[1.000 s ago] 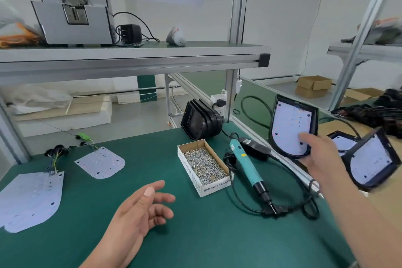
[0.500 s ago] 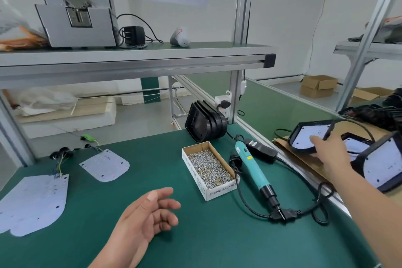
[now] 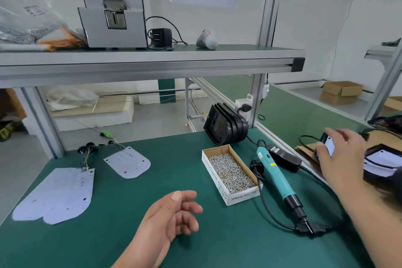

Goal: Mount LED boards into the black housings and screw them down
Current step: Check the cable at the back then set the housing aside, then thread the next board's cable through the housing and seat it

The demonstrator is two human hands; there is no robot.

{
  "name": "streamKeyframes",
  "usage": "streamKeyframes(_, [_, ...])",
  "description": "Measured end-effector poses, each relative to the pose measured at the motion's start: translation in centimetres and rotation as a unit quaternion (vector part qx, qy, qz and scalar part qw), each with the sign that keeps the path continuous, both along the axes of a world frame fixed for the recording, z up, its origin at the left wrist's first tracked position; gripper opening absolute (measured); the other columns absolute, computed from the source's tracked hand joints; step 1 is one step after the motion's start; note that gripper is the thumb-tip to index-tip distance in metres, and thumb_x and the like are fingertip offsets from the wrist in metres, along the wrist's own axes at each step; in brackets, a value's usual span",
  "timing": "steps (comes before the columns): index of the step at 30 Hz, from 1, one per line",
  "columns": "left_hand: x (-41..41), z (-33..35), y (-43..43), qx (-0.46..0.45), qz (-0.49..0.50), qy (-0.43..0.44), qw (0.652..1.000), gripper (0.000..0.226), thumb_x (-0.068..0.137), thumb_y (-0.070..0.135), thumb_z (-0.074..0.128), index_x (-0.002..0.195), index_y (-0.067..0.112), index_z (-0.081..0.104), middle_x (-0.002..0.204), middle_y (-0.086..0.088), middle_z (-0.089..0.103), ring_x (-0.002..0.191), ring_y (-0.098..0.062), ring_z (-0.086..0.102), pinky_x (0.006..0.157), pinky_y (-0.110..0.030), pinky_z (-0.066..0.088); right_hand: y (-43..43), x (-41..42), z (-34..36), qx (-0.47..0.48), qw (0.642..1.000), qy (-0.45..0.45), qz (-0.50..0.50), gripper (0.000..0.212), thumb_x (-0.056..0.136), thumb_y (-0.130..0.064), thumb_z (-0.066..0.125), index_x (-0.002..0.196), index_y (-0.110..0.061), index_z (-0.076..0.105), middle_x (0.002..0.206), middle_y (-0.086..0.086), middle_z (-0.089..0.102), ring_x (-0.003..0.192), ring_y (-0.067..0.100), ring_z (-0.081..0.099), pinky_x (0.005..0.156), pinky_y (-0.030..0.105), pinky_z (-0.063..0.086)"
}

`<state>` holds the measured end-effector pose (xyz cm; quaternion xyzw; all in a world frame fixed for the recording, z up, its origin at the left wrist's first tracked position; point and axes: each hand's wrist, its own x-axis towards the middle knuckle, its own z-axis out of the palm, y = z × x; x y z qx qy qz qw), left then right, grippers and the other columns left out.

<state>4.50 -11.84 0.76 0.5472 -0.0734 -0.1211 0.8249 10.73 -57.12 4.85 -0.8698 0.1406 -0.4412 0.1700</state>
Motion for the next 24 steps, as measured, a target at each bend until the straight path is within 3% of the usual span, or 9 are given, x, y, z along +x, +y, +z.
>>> streamKeyframes(3, [0.1,0.0,0.0,0.020,0.010,-0.021,1.000,0.051,0.081,0.052,0.073,0.109,0.010,0.079,0.101,-0.029,0.073,0.063,-0.030,0.062,0.056,-0.029,0.047,5.0,2.9,1.3,-0.072,0.989,-0.014,0.127,0.026,0.099,-0.008,0.067,0.125,-0.008,0.073,0.121,0.011,0.059,0.116,0.036,0.048,0.102,0.035,0.034])
streamKeyframes(8, [0.0,0.3,0.1,0.117,0.068,-0.076,0.988,0.042,0.080,0.056,0.067,0.105,0.025,0.079,0.100,-0.012,0.078,0.068,-0.024,0.067,0.059,-0.027,0.047,12.1,9.4,3.4,-0.254,0.935,0.083,0.234,0.033,0.091,0.002,0.074,0.121,-0.011,0.077,0.136,0.011,0.067,0.116,0.039,0.052,0.103,0.049,0.047])
streamKeyframes(11, [0.1,0.1,0.4,0.207,0.106,-0.093,0.968,0.036,0.085,0.051,0.064,0.111,0.029,0.075,0.098,0.000,0.079,0.073,-0.015,0.070,0.066,-0.021,0.049,14.2,12.7,4.3,-0.362,0.884,0.174,0.241,0.039,0.096,-0.011,0.070,0.133,-0.026,0.070,0.162,0.001,0.048,0.133,0.035,0.044,0.104,0.048,0.045])
streamKeyframes(14, [0.5,-0.3,0.9,0.244,0.134,-0.103,0.955,0.014,0.098,0.031,0.068,0.111,0.035,0.074,0.095,0.000,0.077,0.074,-0.009,0.067,0.071,-0.016,0.052,14.8,14.6,4.5,-0.444,0.829,0.254,0.224,0.039,0.099,-0.018,0.064,0.133,-0.038,0.065,0.169,-0.009,0.033,0.135,0.025,0.037,0.104,0.039,0.040])
streamKeyframes(16, [0.6,-0.4,1.3,0.262,0.143,-0.107,0.948,0.016,0.101,0.027,0.068,0.109,0.040,0.074,0.096,0.001,0.077,0.073,-0.009,0.065,0.074,-0.018,0.053,14.9,15.2,4.7,-0.459,0.818,0.265,0.225,0.032,0.097,-0.015,0.067,0.120,-0.037,0.071,0.162,-0.011,0.042,0.126,0.022,0.041,0.095,0.036,0.041])
streamKeyframes(19, [0.9,-0.6,1.4,0.276,0.137,-0.100,0.946,0.019,0.092,0.046,0.064,0.108,0.055,0.069,0.097,0.005,0.076,0.075,-0.011,0.064,0.074,-0.019,0.053,15.2,15.5,4.8,-0.474,0.808,0.270,0.222,0.020,0.096,-0.012,0.067,0.100,-0.030,0.072,0.143,-0.014,0.056,0.111,0.018,0.043,0.080,0.034,0.042])
streamKeyframes(22, [0.9,-0.9,1.3,0.293,0.126,-0.105,0.942,0.026,0.085,0.060,0.058,0.110,0.060,0.065,0.097,0.007,0.076,0.079,-0.017,0.067,0.073,-0.020,0.053,15.1,15.5,4.5,-0.459,0.806,0.286,0.243,0.021,0.100,-0.010,0.061,0.107,-0.028,0.069,0.128,-0.018,0.059,0.105,0.016,0.041,0.086,0.037,0.049])
streamKeyframes(24, [0.9,-0.8,1.3,0.290,0.126,-0.106,0.943,0.025,0.086,0.059,0.057,0.110,0.059,0.065,0.096,0.006,0.076,0.075,-0.013,0.067,0.070,-0.018,0.052,15.0,15.2,4.2,-0.424,0.815,0.289,0.269,0.018,0.104,-0.012,0.058,0.112,-0.026,0.066,0.119,-0.016,0.060,0.101,0.014,0.039,0.081,0.037,0.049])
